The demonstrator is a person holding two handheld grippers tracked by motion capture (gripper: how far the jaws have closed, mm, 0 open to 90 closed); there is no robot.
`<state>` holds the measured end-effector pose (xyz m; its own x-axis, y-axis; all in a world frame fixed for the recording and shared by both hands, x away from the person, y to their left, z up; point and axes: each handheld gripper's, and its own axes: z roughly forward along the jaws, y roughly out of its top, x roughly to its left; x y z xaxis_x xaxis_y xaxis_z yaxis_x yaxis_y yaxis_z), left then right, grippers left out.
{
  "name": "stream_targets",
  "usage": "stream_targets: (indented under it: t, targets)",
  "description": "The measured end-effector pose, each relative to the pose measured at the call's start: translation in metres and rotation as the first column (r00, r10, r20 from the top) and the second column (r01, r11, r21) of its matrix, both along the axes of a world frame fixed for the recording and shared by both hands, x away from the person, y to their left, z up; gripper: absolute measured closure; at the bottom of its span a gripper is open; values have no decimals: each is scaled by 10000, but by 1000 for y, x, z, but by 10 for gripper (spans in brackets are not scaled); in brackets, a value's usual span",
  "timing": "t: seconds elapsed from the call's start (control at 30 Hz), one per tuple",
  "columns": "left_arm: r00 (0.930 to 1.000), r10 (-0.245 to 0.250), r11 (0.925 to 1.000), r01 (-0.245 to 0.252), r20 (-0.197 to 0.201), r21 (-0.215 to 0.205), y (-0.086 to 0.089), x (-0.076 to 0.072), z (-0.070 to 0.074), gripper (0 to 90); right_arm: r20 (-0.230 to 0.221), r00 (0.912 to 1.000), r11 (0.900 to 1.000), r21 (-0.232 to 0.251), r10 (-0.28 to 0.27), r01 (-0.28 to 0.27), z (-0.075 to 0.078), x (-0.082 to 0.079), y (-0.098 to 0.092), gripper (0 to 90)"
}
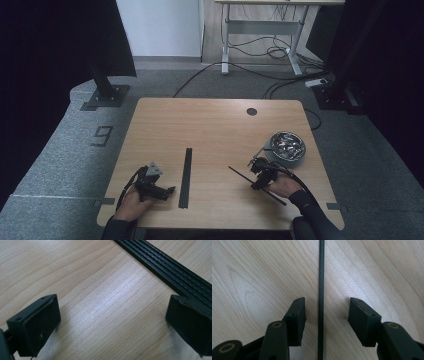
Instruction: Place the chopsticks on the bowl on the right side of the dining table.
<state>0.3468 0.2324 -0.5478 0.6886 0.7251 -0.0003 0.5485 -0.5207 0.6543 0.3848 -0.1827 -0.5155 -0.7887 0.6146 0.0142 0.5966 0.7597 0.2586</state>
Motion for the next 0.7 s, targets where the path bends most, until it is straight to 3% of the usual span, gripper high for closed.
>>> stream_targets:
  t: [0.33, 0.7]
  targets:
    - [10000, 0, 10000, 0, -1, 2, 0, 0, 0, 0, -662, 9959, 9932, -947, 614, -676, 4, 8, 14, 718]
    - [10000, -2, 10000, 2, 1, 2, 0, 0, 0, 0, -1197, 9918, 9871, -1475, 449, -625, 4, 12, 25, 852]
